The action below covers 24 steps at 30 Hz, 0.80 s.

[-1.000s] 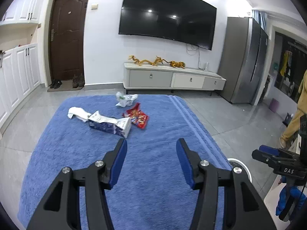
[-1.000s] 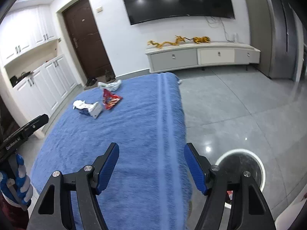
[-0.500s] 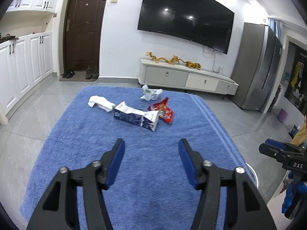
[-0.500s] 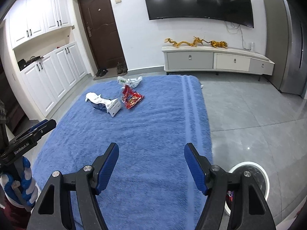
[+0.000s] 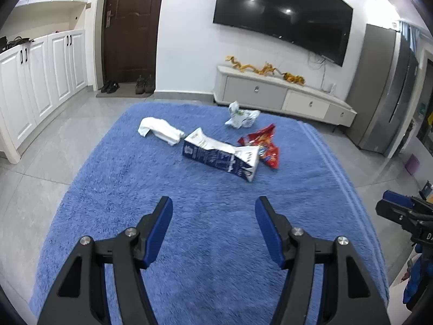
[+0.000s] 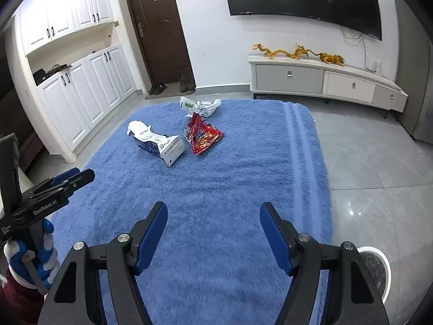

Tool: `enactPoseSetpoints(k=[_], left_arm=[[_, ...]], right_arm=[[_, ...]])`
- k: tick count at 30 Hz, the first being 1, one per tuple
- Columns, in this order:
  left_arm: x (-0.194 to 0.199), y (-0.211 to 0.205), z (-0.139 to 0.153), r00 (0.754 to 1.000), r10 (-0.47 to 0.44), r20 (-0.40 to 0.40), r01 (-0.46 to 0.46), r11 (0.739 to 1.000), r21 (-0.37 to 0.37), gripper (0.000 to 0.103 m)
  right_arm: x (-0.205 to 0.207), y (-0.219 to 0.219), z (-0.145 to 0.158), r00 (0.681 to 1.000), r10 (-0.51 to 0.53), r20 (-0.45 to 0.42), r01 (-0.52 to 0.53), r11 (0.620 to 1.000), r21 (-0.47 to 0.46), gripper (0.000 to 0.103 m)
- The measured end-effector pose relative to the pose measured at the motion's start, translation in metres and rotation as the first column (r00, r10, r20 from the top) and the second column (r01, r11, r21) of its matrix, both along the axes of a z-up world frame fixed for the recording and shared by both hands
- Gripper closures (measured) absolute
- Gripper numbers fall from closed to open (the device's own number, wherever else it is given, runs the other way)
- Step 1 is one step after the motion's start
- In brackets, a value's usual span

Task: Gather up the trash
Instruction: 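Move both open tools back over the blue towel, then grasp the blue milk carton with the left tool while the right tool grasps the red snack wrapper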

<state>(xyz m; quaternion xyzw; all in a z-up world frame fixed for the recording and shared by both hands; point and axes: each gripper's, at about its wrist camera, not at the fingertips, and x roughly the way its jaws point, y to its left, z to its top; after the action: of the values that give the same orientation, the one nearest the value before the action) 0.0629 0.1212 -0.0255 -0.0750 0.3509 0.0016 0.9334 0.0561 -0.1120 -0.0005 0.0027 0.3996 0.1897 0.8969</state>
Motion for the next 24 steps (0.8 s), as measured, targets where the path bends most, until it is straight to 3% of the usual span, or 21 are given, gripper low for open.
enactPoseSetpoints(k=[9, 11, 14, 19, 24], left_arm=[[0.043, 0.020, -0.033, 0.995, 0.048, -0.091, -0.050, 0.999, -0.018, 0.041], [0.053, 0.028, -0.039, 0.992, 0.060, -0.110, -0.066, 0.996, -0.054, 0.040], [0.068, 0.042, -0.046, 0.987, 0.074, -0.143, -0.093, 0.987, -0.133, 0.031], [0.101, 0.051, -0.047, 0.981, 0.087, -0.172, -0.131, 0.956, -0.261, 0.030], [0.140, 0.044, -0.052, 0.970, 0.107, -0.220, -0.178, 0.925, -0.335, 0.030]], right_arm=[[0.047, 0.015, -0.021, 0.997, 0.068, -0.034, -0.067, 0.997, 0.027, 0.034], [0.059, 0.022, -0.026, 0.995, 0.093, -0.039, -0.092, 0.995, 0.030, 0.034], [0.076, 0.030, -0.029, 0.991, 0.130, -0.034, -0.129, 0.991, 0.036, 0.034], [0.105, 0.041, -0.034, 0.986, 0.166, -0.010, -0.165, 0.985, 0.054, 0.034], [0.132, 0.046, -0.042, 0.985, 0.173, -0.004, -0.172, 0.981, 0.086, 0.034]])
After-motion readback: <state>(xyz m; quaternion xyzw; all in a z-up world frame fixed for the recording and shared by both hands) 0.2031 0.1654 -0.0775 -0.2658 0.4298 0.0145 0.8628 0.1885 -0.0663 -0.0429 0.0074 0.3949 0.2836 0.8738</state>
